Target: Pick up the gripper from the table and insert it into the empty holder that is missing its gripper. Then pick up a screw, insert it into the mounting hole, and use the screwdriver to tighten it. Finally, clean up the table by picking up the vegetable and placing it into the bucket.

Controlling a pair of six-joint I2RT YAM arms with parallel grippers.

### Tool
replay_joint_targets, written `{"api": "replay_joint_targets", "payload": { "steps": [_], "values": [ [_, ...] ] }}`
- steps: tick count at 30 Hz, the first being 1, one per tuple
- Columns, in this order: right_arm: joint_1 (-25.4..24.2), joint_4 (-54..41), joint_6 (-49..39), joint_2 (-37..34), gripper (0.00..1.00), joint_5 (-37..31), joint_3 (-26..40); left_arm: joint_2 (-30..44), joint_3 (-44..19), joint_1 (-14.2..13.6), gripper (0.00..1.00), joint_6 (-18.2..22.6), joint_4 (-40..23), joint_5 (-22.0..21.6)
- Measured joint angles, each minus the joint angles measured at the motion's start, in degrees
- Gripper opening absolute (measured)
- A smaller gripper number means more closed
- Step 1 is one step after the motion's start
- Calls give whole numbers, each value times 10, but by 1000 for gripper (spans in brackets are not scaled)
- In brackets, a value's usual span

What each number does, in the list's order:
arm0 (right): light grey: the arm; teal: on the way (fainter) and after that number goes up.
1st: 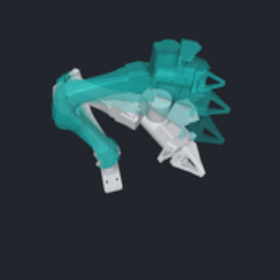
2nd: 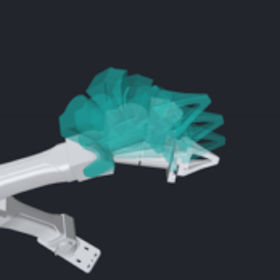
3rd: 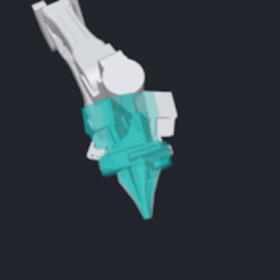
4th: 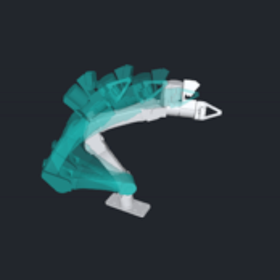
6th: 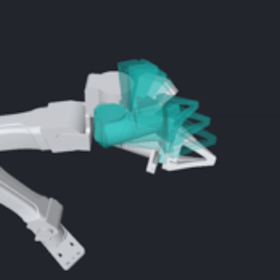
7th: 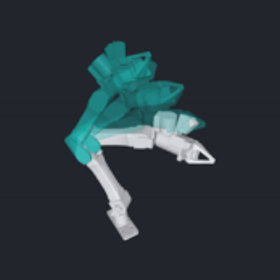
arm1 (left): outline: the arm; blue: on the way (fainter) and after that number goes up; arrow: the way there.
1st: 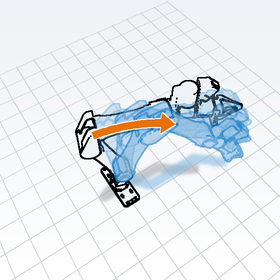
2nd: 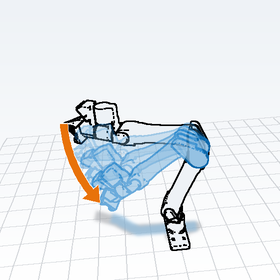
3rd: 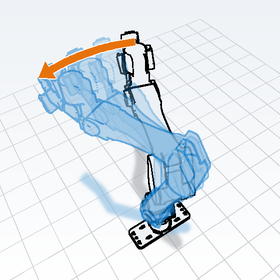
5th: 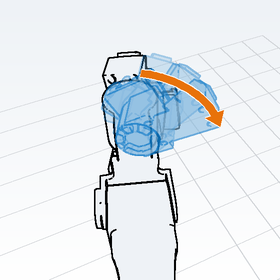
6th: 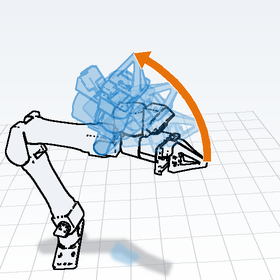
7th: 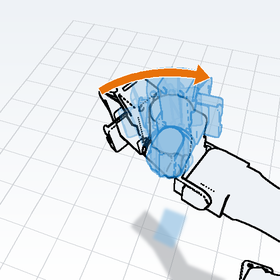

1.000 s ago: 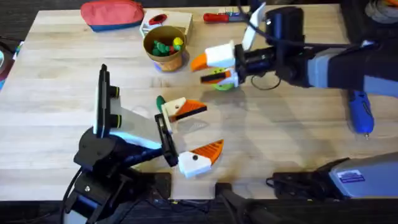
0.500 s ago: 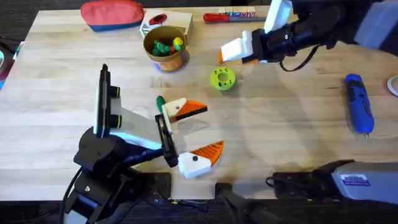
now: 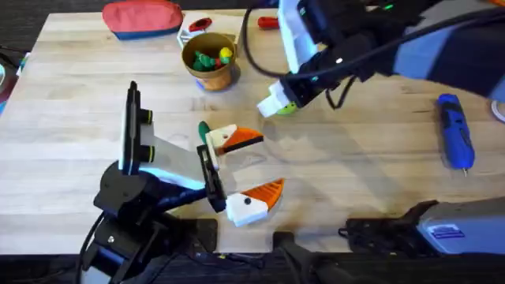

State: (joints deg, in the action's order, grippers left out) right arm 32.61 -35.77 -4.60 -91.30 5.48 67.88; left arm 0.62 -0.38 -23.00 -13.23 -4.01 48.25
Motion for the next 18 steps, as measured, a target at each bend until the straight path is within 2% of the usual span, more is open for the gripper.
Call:
{"api": "replay_joint_targets", "payload": {
  "steps": [5,9,13,16,18],
  "values": [
    [39,6,-3,-50,887,-63,0,0,0,0,989,0,0,0],
    [62,30,-5,-73,724,-96,0,0,0,0,989,0,0,0],
    [70,36,-6,-76,584,-126,0,0,0,0,989,0,0,0],
    [70,36,-6,-76,533,-133,0,0,0,0,989,0,0,0],
    [70,36,-6,-77,457,-135,0,0,0,0,989,0,0,0]
  ]
}}
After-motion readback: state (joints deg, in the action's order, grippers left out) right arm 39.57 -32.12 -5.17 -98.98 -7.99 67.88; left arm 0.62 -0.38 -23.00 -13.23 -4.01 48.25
